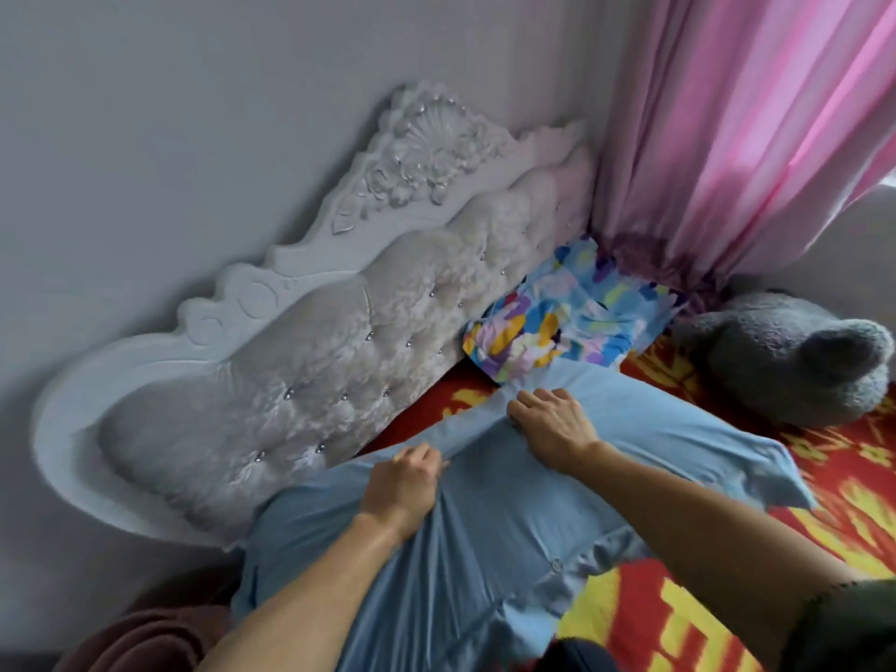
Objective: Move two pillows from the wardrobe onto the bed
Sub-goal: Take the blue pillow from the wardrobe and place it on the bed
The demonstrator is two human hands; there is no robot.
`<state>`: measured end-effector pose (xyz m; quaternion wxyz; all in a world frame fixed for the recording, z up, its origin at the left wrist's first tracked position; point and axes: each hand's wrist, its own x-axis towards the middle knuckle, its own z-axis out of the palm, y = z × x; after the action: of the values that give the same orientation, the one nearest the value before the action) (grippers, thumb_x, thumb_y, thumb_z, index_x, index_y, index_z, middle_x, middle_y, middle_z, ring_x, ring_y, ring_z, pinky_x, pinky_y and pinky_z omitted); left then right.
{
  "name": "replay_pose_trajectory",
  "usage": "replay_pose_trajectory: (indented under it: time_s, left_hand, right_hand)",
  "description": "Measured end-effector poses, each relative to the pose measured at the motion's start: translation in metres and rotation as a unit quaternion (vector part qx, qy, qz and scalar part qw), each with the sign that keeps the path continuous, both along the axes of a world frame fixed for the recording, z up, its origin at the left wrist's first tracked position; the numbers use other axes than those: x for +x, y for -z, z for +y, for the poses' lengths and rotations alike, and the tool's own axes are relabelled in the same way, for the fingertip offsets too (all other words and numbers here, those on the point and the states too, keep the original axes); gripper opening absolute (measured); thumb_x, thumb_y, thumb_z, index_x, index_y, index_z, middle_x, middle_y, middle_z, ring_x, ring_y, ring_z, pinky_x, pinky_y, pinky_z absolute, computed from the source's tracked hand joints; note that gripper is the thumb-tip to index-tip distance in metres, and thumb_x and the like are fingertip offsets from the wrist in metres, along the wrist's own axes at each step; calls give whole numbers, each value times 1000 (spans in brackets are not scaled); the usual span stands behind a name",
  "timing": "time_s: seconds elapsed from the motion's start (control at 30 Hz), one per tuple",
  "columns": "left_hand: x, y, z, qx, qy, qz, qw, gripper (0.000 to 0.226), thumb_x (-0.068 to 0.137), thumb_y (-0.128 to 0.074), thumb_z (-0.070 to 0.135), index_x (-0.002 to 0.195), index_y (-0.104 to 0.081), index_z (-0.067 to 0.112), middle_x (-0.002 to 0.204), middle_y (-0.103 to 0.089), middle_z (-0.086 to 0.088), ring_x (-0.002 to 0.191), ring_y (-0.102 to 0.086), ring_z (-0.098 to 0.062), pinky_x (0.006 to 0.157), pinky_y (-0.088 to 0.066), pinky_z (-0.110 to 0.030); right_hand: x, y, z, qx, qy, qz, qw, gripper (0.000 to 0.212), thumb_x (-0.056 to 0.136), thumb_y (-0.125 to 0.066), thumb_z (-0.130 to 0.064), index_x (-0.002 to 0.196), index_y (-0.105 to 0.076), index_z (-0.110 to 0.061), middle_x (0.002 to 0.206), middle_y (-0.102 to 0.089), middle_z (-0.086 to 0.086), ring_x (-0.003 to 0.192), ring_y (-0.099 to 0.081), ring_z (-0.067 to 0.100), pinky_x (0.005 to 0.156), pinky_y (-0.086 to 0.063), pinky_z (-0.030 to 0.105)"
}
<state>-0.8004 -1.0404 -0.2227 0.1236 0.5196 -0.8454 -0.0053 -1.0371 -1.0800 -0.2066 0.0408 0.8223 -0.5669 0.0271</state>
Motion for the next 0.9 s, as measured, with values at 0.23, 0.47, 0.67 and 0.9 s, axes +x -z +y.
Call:
replay_pose_trajectory:
  time_s: [0.23, 0.47, 0.67, 0.9]
  left_hand:
    - [-3, 54, -61, 63, -123, -24, 990, 20, 79, -74, 18, 68, -59, 11, 68, -63, -5, 55, -64, -30, 39, -46, -33]
    - [-20, 152, -128, 80, -180, -55, 979, 25, 81, -67, 22, 60, -56, 14, 63, -60, -5, 55, -61, -27, 36, -46, -29]
    - [-36, 254, -124, 209, -200, -109, 951, 23, 67, -82, 30, 71, -64, 17, 91, -68, -15, 81, -64, -36, 68, -56, -44]
    - [-31, 338, -115, 212, -213, -104, 948, 61, 86, -37, 50, 139, -41, 21, 136, -49, -22, 125, -45, -41, 108, -30, -59]
  right_hand:
    - [18, 63, -120, 66, -132, -8, 989, 15, 86, -53, -12, 100, -58, -14, 103, -61, 9, 95, -58, 31, 76, -43, 41]
    - [14, 157, -204, 77, -179, -26, 981, 13, 73, -73, -14, 80, -63, -17, 79, -64, 5, 71, -62, 28, 58, -47, 37]
    - [-15, 277, -196, 65, -207, -43, 975, 12, 73, -68, -16, 78, -59, -21, 80, -61, 4, 74, -59, 27, 67, -49, 38]
    - [-20, 374, -191, 66, -156, -66, 983, 21, 90, -49, -38, 105, -57, -26, 117, -60, 6, 112, -53, 28, 107, -35, 47]
